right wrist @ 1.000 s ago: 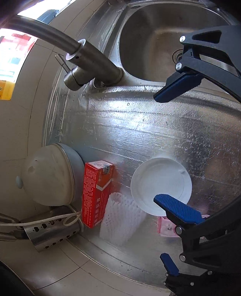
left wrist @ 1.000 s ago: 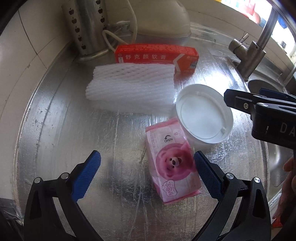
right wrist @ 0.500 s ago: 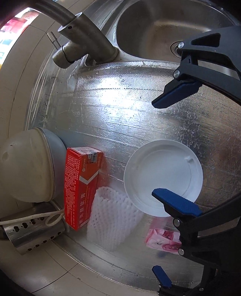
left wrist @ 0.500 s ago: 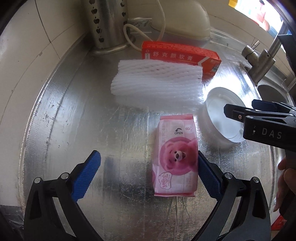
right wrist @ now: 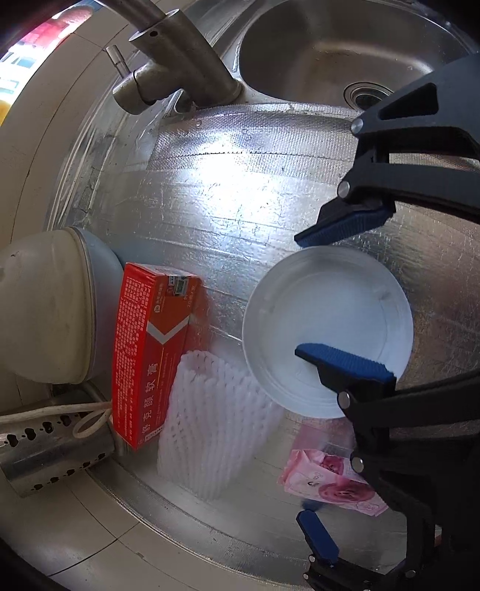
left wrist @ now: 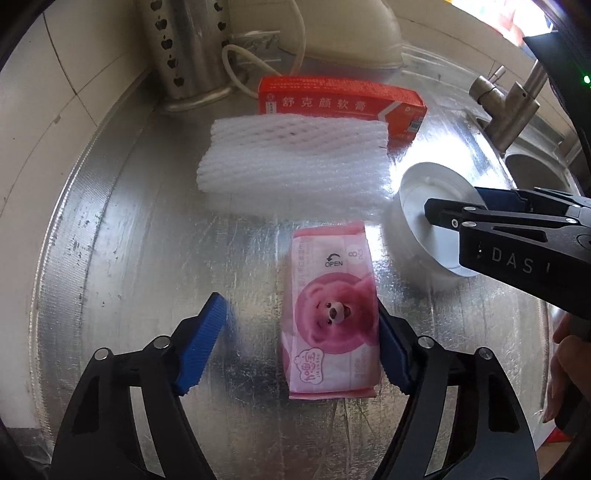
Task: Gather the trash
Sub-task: 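Grasp the pink wet-wipe pack with the left tool while the right tool grasps the white round lid, then carry the wet-wipe pack and white lid down over the trash bin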
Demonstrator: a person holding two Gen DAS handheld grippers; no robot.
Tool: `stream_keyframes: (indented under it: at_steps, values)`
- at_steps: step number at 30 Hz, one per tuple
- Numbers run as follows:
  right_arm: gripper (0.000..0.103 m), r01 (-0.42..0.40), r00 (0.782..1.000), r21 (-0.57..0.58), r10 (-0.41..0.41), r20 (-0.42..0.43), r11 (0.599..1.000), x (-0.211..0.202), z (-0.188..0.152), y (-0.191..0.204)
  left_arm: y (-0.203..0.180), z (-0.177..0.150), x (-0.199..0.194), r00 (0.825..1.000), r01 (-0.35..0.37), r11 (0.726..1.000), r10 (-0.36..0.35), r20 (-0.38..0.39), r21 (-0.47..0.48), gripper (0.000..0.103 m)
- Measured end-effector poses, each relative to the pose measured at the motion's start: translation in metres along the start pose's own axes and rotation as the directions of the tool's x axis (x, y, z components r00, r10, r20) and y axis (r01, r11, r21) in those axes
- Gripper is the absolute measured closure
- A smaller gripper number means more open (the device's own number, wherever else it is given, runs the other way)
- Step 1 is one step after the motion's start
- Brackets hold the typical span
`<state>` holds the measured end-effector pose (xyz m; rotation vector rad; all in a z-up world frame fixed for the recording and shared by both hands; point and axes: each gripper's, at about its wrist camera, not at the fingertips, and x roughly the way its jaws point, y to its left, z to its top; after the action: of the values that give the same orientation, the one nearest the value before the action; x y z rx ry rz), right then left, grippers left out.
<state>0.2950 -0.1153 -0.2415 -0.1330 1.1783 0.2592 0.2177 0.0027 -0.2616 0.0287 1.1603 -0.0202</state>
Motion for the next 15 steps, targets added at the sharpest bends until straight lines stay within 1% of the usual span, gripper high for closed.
stream_keyframes:
  at_steps: [1,2,3,5,7,9,10,15]
  values:
    - [0.057,-0.003,1.000,0.004,0.003,0.000,1.000,-0.001,0.000,0.000,-0.002,0.000,-0.001,1.000,0.001,1.000,-0.001,0.001,0.009,0.041]
    - [0.063,-0.007,1.000,0.008,0.007,0.001,1.000,-0.002,0.000,0.000,-0.003,0.000,-0.002,1.000,0.001,1.000,-0.001,0.001,0.019,0.047]
    - [0.076,-0.008,1.000,0.011,0.008,0.003,1.000,-0.002,0.002,-0.002,-0.004,0.001,-0.002,1.000,0.000,1.000,0.000,0.002,0.027,0.049]
    - [0.089,-0.010,1.000,0.015,0.010,0.001,1.000,-0.002,0.003,-0.004,-0.007,0.001,-0.003,1.000,0.004,0.999,-0.004,0.005,0.037,0.058]
    - [0.092,-0.017,1.000,0.013,0.017,-0.001,1.000,-0.003,0.001,-0.008,-0.009,0.000,-0.003,1.000,-0.002,0.999,0.002,0.009,0.048,0.062]
    - [0.100,-0.018,1.000,0.011,0.018,0.004,1.000,-0.004,0.000,-0.010,-0.009,0.000,-0.005,1.000,0.005,0.999,-0.006,0.012,0.044,0.064]
    - [0.100,-0.021,1.000,0.013,0.021,0.006,1.000,-0.005,-0.002,-0.010,-0.009,-0.001,-0.006,1.000,0.006,0.999,-0.007,0.015,0.042,0.066]
    - [0.100,-0.042,0.999,0.020,0.041,0.017,0.999,-0.011,-0.013,-0.014,-0.007,-0.006,-0.009,1.000,0.001,0.999,-0.002,0.022,0.041,0.066]
